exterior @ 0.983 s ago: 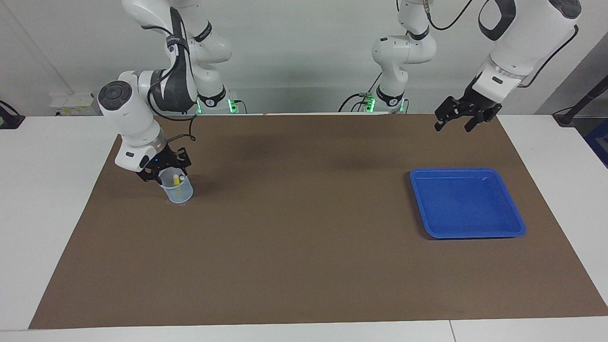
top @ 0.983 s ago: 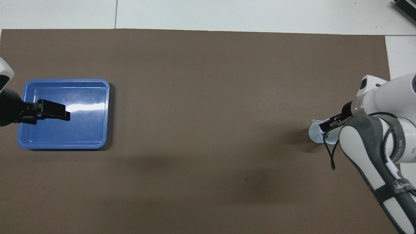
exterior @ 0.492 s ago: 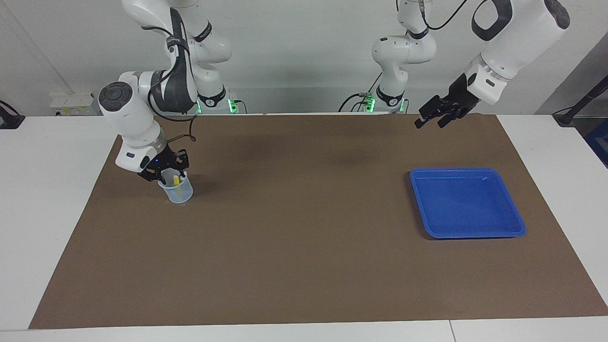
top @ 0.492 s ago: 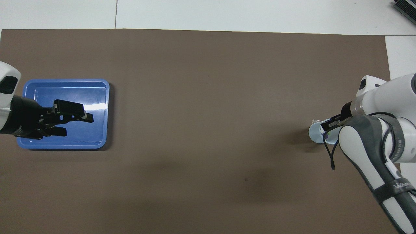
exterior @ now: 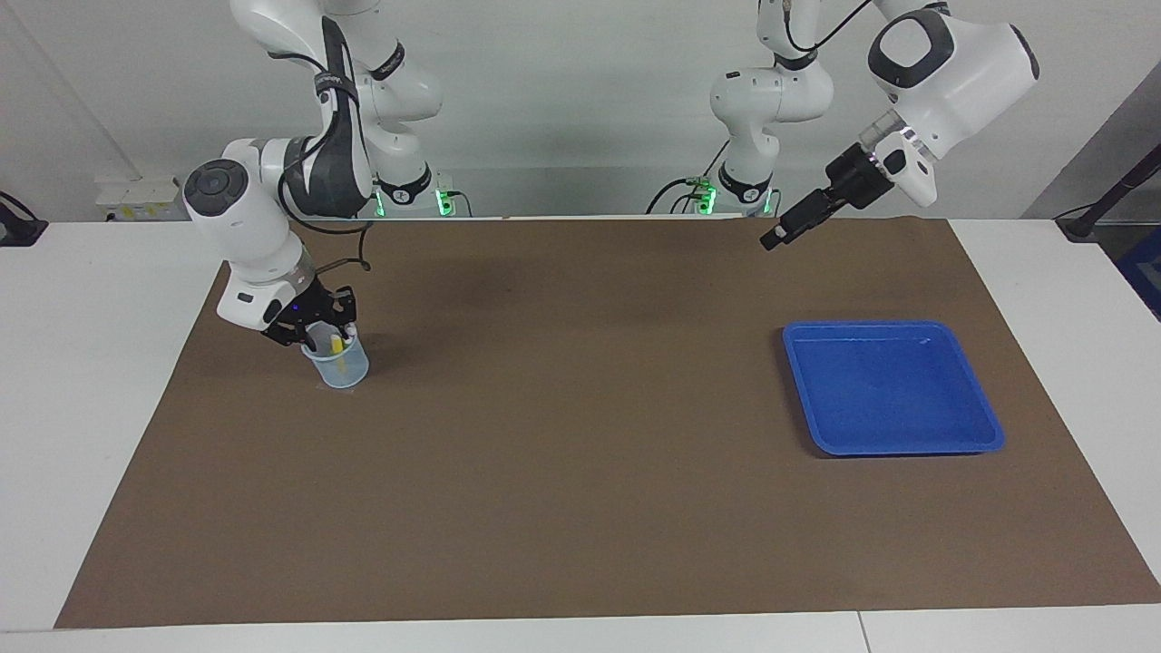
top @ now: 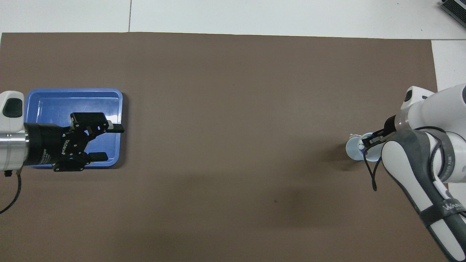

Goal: Right arm passes pens to left for tray arrangement
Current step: 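Move the left gripper off the tray while the right gripper reaches the cup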

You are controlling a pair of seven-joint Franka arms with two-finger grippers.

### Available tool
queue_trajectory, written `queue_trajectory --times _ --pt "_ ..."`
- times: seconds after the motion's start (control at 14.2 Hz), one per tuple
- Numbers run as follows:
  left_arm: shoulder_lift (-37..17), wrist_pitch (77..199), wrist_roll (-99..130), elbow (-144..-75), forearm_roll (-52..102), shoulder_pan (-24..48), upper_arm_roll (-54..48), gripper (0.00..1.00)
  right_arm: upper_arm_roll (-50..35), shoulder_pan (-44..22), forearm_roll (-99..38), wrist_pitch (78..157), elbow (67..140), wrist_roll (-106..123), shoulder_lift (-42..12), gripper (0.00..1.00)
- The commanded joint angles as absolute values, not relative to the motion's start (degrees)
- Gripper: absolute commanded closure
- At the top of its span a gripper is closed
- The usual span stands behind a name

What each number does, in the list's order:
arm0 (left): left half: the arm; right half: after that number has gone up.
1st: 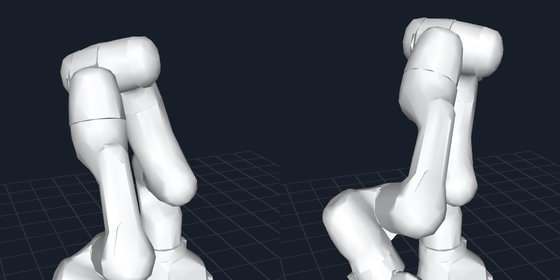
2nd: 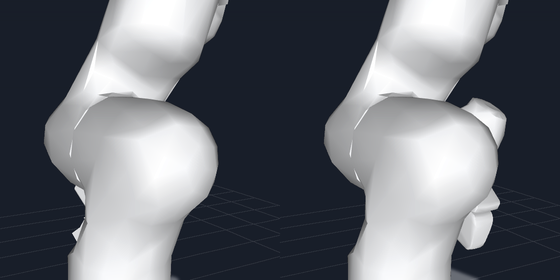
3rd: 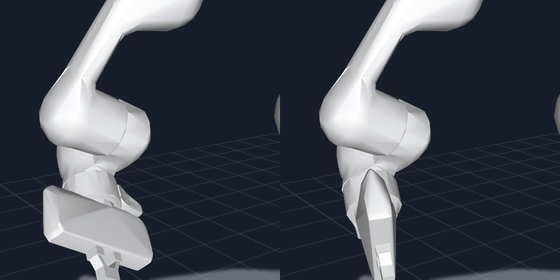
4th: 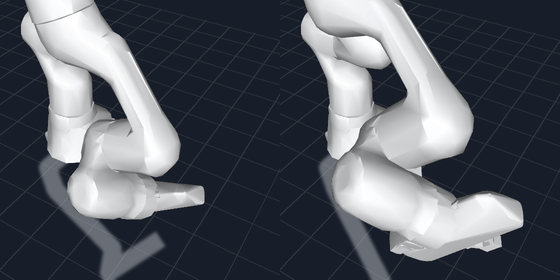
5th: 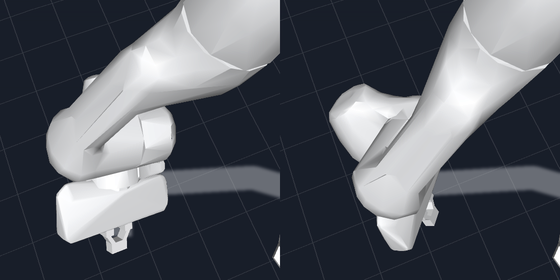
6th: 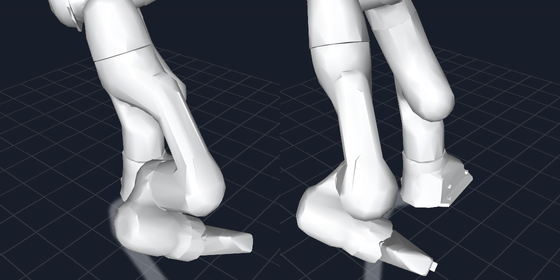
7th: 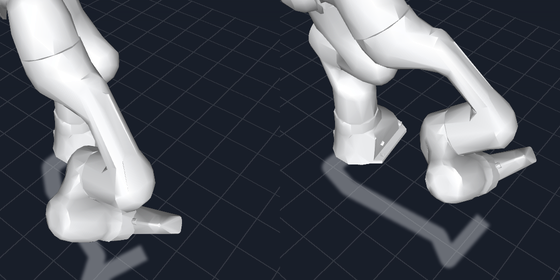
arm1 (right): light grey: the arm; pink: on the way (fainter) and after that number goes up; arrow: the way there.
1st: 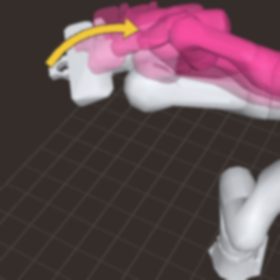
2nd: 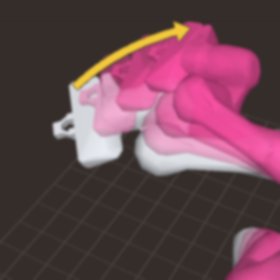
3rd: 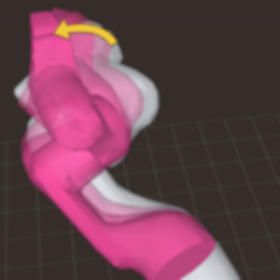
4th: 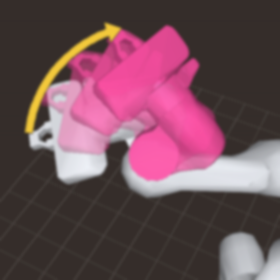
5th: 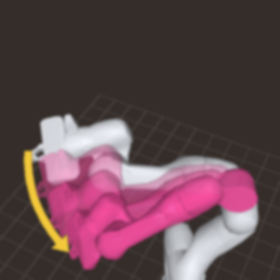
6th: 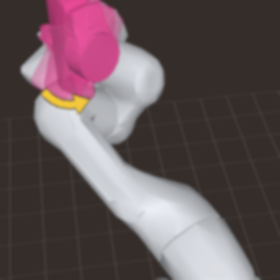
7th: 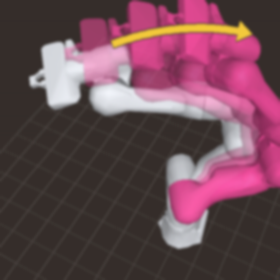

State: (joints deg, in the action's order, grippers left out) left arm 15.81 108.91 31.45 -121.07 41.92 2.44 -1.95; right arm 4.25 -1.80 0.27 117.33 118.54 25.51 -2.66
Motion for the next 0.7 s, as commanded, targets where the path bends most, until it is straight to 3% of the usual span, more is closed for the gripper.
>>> queue_trajectory --times 0.0,0.14,0.63 --pt "18.63 115.64 40.57 -125.93 46.12 5.53 -2.28 0.00 3.87 -1.06 -0.53 118.39 119.27 26.81 -2.46 0.57" --pt "20.65 122.22 44.55 -130.32 50.34 8.60 -2.29 0.00 3.87 -1.14 -0.53 118.65 119.27 26.81 -2.55 0.64" --pt "23.03 125.25 47.90 -135.09 55.99 12.39 -2.29 0.00 3.87 -1.14 -1.41 120.85 119.09 26.54 -3.16 0.64"
